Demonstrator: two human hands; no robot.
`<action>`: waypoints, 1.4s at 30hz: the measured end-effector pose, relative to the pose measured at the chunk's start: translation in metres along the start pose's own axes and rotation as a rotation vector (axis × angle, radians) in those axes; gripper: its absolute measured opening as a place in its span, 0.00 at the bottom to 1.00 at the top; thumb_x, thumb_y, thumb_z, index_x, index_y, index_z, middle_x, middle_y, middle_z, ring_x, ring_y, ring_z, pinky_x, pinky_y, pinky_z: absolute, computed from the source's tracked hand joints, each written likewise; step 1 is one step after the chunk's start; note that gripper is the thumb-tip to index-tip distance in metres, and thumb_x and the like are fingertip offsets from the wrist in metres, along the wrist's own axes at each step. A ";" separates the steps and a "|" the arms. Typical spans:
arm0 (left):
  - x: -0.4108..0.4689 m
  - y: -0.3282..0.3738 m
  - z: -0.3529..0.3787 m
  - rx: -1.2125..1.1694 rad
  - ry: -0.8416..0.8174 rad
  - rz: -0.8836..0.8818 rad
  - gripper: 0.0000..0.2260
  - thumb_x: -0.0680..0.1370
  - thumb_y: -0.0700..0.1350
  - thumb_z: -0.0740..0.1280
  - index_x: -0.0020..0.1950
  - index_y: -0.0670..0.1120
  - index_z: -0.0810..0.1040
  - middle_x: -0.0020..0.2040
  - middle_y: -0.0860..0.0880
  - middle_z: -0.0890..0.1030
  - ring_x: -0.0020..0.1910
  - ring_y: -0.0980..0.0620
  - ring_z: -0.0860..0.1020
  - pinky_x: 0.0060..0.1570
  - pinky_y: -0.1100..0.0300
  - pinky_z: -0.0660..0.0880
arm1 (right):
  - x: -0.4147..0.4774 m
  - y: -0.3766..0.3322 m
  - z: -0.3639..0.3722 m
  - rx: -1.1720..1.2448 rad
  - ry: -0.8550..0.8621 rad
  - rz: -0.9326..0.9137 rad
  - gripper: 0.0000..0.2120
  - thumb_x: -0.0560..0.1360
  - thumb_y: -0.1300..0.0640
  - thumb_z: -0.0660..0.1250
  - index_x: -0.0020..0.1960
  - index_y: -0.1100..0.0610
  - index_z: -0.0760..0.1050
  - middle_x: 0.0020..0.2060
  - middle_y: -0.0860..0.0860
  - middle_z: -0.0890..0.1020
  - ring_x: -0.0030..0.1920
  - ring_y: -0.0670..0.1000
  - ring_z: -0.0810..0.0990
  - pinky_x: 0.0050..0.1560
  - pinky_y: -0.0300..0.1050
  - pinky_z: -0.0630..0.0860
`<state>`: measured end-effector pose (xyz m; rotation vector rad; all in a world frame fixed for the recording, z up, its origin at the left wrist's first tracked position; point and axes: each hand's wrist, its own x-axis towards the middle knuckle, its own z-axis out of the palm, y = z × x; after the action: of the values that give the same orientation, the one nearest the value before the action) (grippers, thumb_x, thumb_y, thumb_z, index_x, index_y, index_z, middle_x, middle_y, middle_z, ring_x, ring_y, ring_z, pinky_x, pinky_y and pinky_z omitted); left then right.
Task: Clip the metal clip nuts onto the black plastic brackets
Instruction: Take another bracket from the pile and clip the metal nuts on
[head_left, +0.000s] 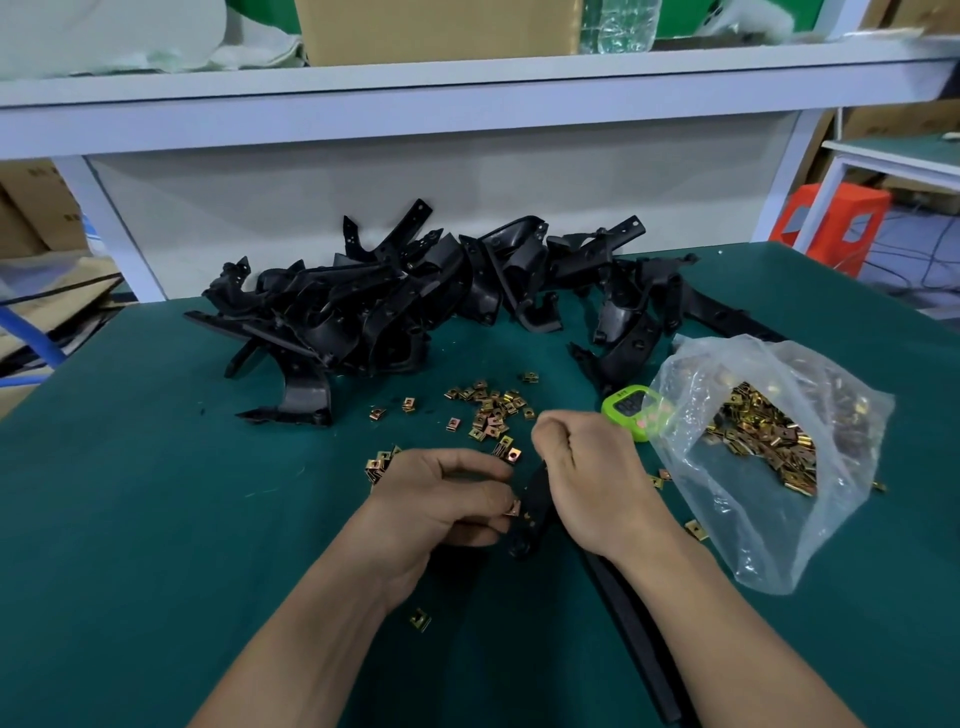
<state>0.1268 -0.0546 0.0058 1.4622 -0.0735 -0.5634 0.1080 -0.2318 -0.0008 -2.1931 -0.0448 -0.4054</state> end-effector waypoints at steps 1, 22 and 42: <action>0.000 0.000 0.000 0.003 0.013 -0.001 0.09 0.70 0.32 0.78 0.42 0.46 0.88 0.39 0.40 0.85 0.32 0.50 0.83 0.33 0.61 0.79 | 0.000 0.000 -0.001 -0.001 0.005 0.000 0.17 0.80 0.58 0.55 0.33 0.55 0.58 0.26 0.45 0.61 0.30 0.44 0.58 0.28 0.43 0.58; -0.001 0.000 0.003 -0.063 -0.048 -0.020 0.19 0.60 0.40 0.79 0.50 0.47 0.88 0.38 0.43 0.84 0.33 0.52 0.82 0.33 0.62 0.79 | 0.000 -0.005 -0.001 0.055 -0.018 -0.026 0.19 0.81 0.56 0.56 0.31 0.52 0.59 0.26 0.44 0.62 0.29 0.44 0.60 0.28 0.42 0.60; -0.002 0.001 0.003 -0.024 -0.013 -0.041 0.10 0.73 0.30 0.74 0.44 0.45 0.89 0.37 0.43 0.85 0.32 0.52 0.83 0.33 0.63 0.79 | 0.000 -0.003 -0.002 -0.001 0.009 -0.008 0.17 0.79 0.58 0.55 0.33 0.54 0.57 0.26 0.45 0.61 0.31 0.45 0.57 0.29 0.43 0.58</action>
<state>0.1242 -0.0563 0.0079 1.4397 -0.0469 -0.6048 0.1071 -0.2313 0.0028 -2.1925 -0.0481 -0.4199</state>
